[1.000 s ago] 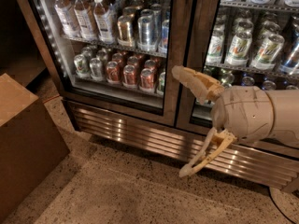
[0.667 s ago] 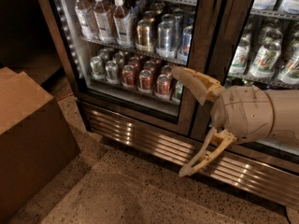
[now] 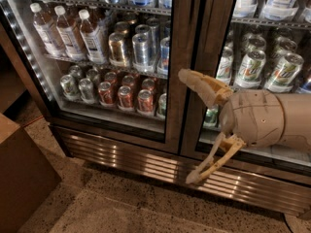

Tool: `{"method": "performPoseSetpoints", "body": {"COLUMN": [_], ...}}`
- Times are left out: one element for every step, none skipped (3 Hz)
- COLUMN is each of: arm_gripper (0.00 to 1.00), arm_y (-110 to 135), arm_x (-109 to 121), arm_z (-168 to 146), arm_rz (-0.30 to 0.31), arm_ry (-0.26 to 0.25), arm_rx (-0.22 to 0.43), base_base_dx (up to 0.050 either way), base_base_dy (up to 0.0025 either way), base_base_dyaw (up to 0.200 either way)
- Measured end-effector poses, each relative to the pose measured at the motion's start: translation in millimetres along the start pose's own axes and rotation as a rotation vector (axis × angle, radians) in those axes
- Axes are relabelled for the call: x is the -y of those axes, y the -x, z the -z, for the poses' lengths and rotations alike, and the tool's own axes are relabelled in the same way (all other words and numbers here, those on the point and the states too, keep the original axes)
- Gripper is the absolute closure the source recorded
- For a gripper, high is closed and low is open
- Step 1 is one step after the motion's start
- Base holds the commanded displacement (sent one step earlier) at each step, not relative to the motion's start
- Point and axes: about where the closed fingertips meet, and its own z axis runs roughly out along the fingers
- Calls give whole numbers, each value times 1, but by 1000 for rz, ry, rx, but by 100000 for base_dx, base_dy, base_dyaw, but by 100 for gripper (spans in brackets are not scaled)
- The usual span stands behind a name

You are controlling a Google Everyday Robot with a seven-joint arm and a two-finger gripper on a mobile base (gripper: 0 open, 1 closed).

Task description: Open left fridge door

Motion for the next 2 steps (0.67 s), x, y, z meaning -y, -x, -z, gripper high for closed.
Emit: {"method": "performPoseSetpoints", "body": {"arm_gripper": [0,0], "arm_y": [0,0], "arm_x": [0,0], "arm_z": [0,0], "arm_rz": [0,0], "arm_ry": [0,0], "arm_rx": [0,0], "base_base_dx": [4756,0], "base_base_dy": [-4,0], "base_base_dyaw": [95,0]}}
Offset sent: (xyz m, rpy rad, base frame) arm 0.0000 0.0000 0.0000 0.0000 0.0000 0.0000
